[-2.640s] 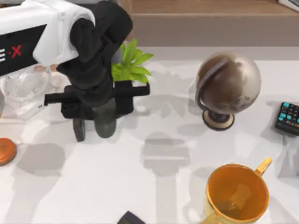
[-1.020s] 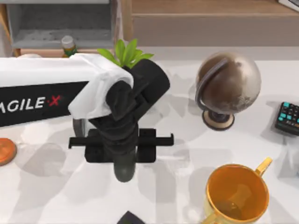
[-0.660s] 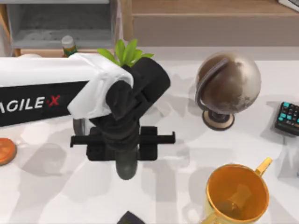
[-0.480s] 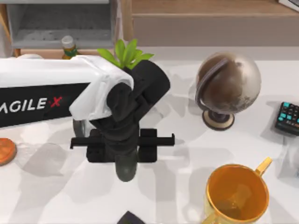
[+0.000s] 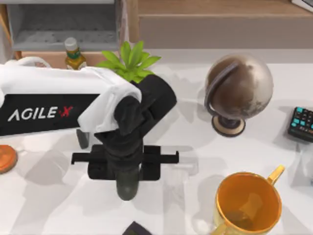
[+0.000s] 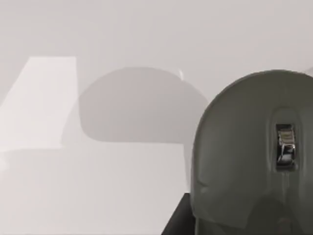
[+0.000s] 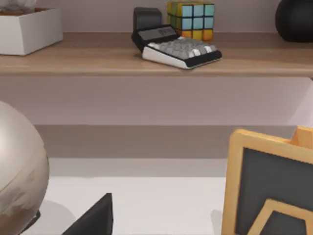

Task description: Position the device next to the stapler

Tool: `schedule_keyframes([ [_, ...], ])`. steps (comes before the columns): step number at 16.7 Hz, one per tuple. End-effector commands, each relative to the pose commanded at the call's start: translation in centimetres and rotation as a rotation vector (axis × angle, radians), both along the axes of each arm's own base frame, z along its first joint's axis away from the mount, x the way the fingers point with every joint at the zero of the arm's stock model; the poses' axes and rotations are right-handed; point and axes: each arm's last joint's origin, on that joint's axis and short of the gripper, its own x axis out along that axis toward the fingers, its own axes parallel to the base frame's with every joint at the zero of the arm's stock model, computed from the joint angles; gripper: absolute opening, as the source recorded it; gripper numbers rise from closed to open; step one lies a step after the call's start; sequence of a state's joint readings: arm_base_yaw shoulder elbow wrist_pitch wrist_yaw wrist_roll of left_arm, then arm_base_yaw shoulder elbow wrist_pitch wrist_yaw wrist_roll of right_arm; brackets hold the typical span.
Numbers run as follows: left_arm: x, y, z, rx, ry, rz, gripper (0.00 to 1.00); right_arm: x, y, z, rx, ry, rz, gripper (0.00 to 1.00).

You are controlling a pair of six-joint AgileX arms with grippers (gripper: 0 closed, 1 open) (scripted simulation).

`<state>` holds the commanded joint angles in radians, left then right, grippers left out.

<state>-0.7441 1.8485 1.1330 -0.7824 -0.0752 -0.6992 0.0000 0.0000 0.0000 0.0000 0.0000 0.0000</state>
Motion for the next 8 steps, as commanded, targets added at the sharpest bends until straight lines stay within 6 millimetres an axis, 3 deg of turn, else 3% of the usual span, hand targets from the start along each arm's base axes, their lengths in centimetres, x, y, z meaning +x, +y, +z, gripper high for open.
schedule_keyframes([
  [8, 0.00, 0.00, 0.00, 0.000, 0.000, 0.000, 0.60, 0.00, 0.00, 0.00, 0.000, 0.000, 0.000, 1.00],
])
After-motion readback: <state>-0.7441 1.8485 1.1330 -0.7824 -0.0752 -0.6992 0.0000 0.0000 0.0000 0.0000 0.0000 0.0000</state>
